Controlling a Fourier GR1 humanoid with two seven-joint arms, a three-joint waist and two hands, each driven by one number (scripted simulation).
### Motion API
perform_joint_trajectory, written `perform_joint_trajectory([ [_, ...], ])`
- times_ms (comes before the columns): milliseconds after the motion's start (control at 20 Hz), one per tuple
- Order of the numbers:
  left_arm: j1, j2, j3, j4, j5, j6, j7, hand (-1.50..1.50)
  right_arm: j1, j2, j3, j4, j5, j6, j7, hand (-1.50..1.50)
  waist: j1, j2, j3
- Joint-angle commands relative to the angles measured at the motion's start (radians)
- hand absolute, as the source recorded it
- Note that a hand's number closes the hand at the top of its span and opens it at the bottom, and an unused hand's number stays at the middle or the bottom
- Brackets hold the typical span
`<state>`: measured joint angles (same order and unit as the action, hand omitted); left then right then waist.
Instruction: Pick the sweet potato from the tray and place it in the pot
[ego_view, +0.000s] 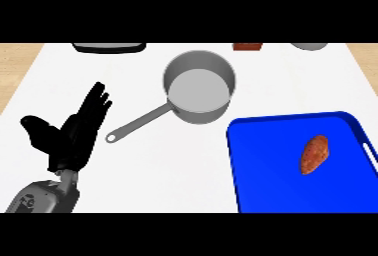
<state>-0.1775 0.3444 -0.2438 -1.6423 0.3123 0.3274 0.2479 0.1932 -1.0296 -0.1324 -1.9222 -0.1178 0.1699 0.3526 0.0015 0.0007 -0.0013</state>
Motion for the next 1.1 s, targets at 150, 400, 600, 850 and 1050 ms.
perform_joint_trajectory([
  [150, -0.014, -0.015, 0.031, -0.024, -0.026, -0.02, 0.047, 0.0, -0.142, 0.09, 0.118, 0.007, 0.064, 0.053, 0.227, -1.5, 0.007, 0.0, 0.001],
  [400, 0.001, -0.017, 0.05, -0.044, -0.031, -0.044, 0.066, 0.0, -0.153, 0.144, 0.185, 0.116, 0.185, 0.107, 0.186, -1.5, 0.008, 0.001, 0.001],
  [600, 0.074, -0.061, 0.049, -0.033, -0.054, -0.06, 0.018, 0.0, -0.12, 0.192, 0.163, 0.12, 0.267, 0.133, 0.173, -1.5, 0.0, -0.001, 0.001],
  [850, 0.028, -0.077, 0.073, -0.101, -0.087, -0.049, 0.118, 0.0, -0.134, 0.265, 0.099, 0.106, 0.295, 0.164, 0.196, -1.5, -0.003, -0.002, 0.001],
  [1050, 0.041, -0.131, 0.077, 0.032, -0.121, -0.097, -0.014, 0.0, -0.181, 0.381, 0.149, 0.153, 0.401, 0.126, 0.179, -1.5, -0.002, -0.001, 0.001],
])
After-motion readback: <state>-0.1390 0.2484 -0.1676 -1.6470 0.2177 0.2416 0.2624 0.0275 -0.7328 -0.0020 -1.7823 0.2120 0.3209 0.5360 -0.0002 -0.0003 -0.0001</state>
